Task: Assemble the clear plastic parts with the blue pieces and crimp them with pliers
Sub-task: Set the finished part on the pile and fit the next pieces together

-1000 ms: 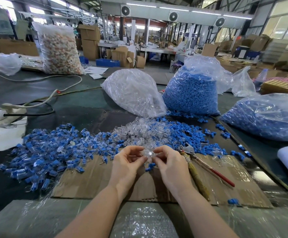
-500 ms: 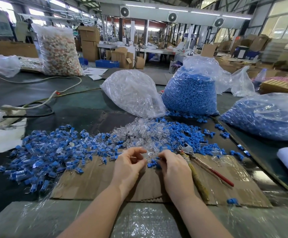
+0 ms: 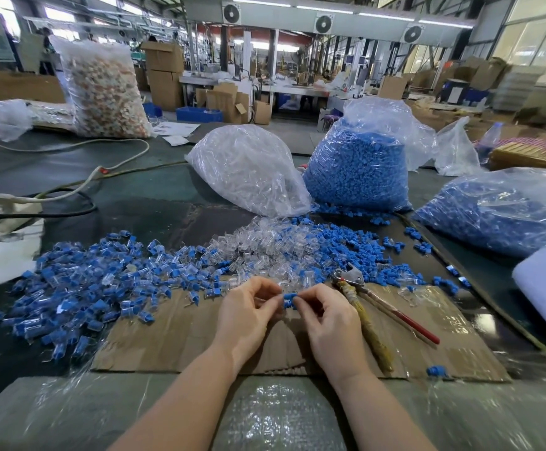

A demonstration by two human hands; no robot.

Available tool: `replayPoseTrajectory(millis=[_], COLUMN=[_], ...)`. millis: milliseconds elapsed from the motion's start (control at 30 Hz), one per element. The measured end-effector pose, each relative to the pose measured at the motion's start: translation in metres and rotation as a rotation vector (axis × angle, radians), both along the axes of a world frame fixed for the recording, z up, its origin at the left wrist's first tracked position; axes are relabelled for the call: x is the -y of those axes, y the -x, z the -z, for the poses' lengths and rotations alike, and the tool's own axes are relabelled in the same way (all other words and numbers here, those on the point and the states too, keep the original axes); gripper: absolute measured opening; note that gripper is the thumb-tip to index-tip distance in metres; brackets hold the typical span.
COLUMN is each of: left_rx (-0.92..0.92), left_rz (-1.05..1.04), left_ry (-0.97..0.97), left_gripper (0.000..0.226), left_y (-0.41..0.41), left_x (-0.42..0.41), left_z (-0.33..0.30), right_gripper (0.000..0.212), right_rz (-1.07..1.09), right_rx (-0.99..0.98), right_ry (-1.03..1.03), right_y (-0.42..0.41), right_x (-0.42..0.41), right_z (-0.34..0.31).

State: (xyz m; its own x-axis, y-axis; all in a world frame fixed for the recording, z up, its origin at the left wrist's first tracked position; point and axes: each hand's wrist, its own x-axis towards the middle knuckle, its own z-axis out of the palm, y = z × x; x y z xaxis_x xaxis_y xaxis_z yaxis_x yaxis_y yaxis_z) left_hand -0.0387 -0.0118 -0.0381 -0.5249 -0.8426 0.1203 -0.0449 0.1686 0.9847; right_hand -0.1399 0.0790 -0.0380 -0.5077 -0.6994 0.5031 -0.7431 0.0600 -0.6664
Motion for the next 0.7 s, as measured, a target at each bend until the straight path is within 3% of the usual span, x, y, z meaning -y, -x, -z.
replayPoseTrajectory(millis=[200, 467, 700], left_rx=[-0.037, -0.011, -0.04], left_rz=[0.067, 0.101, 0.059], left_ry=[-0.054, -0.001, -0.02], left_gripper=[0.009, 0.014, 0.013], left_y=[-0.0041, -0.0034, -0.005], left_x=[-0.0021, -0.0046, -0.0034], left_z=[-0.0016, -0.0018, -0.0035], right_gripper=[0.014, 0.019, 0.01], right_rz=[0.031, 0.03, -0.025], right_rx=[-0.109, -0.174, -0.166], right_ry=[-0.07, -0.135, -0.045], right_y=[-0.0023, -0.0031, -0.0035], right_x=[0.0003, 0.0013, -0.0021], right_z=[0.0024, 0.004, 0.0015])
